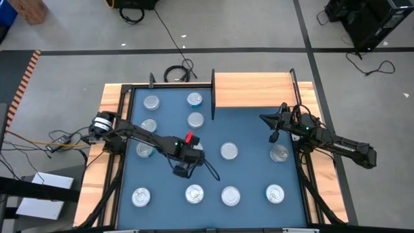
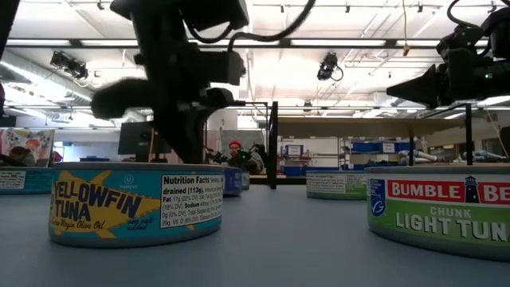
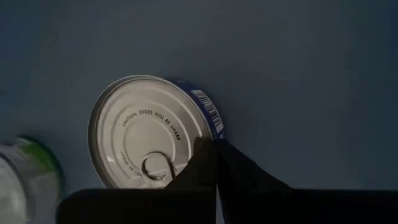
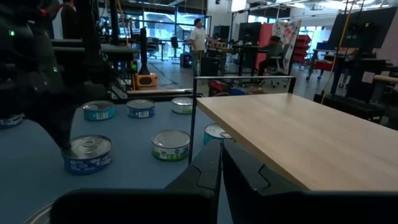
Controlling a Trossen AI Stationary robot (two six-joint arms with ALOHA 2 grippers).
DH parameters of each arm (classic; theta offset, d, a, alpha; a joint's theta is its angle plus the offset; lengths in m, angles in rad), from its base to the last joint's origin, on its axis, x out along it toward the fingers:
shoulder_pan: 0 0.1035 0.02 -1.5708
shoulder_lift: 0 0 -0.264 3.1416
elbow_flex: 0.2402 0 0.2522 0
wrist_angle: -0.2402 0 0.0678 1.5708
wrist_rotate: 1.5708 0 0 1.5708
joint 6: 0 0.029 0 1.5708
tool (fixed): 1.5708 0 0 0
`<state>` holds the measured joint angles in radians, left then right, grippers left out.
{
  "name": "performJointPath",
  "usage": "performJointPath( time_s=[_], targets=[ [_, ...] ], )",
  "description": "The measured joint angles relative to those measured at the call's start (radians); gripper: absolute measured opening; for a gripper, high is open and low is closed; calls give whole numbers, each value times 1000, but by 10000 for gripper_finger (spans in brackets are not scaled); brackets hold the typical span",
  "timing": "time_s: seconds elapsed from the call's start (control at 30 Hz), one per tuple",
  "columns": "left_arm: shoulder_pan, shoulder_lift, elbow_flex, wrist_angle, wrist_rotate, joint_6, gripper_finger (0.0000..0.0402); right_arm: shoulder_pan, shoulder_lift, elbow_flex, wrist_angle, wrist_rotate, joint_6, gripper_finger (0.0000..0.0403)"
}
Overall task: Stack canned seafood by type on shelf
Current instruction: Put the middle blue tuna can on the shelf
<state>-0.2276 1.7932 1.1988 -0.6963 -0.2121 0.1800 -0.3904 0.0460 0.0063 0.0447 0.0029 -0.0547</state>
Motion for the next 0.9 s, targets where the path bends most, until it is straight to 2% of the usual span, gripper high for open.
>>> performJointPath(
  time_s=[0.2,0.4,0.7,0.77,0.9],
  targets=[
    [5,-68,1,8,33,-28,1,0,0,0,9,1,0,28],
    [35,-129,1,13,111,-62,0,0,0,0,8,3,0,28],
    [85,-145,2,47,318,-180,0,0,0,0,7,3,0,28],
    [91,-145,2,52,325,-181,0,0,0,0,8,3,0,28],
    [98,-149,2,51,267,-163,0,0,0,0,7,3,0,28]
  ],
)
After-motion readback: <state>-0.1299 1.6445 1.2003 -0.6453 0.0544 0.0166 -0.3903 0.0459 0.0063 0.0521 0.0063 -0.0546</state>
